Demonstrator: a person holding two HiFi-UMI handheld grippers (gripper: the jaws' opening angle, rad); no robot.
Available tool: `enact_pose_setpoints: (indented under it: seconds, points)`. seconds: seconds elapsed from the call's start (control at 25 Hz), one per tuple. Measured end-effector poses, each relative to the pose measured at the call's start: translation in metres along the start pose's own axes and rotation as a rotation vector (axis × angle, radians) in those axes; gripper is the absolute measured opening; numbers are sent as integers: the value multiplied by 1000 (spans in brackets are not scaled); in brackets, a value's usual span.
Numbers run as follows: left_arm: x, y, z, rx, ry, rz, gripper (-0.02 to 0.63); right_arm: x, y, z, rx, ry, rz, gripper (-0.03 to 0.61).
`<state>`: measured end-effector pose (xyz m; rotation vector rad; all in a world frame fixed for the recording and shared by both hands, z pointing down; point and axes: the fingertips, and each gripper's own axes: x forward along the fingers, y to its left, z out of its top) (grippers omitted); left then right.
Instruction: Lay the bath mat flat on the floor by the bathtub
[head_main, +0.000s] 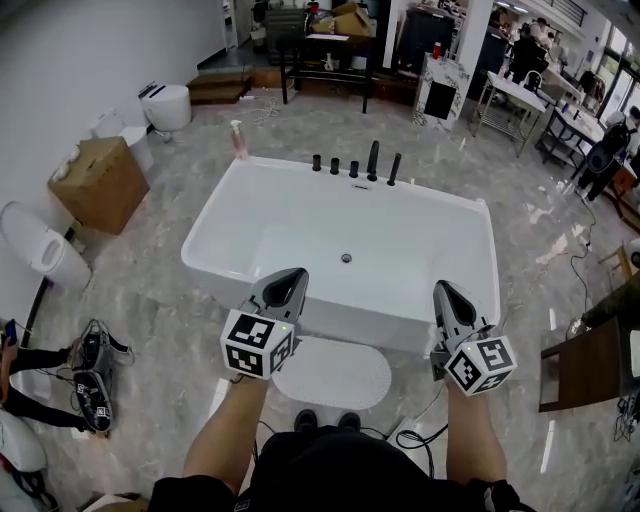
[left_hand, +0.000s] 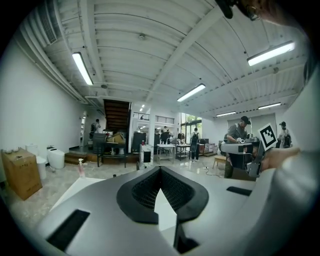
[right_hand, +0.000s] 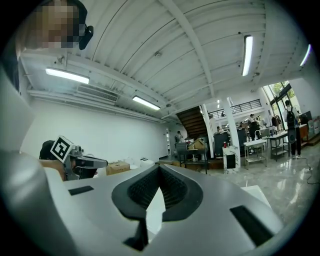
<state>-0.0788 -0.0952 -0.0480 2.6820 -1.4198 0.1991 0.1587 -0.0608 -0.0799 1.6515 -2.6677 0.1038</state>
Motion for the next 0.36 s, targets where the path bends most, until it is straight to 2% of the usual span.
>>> enact_pose_setpoints:
  seconds: [0.36]
  points:
    - [3, 0, -2, 17, 16, 31, 12, 6, 6, -11, 22, -13, 55, 11]
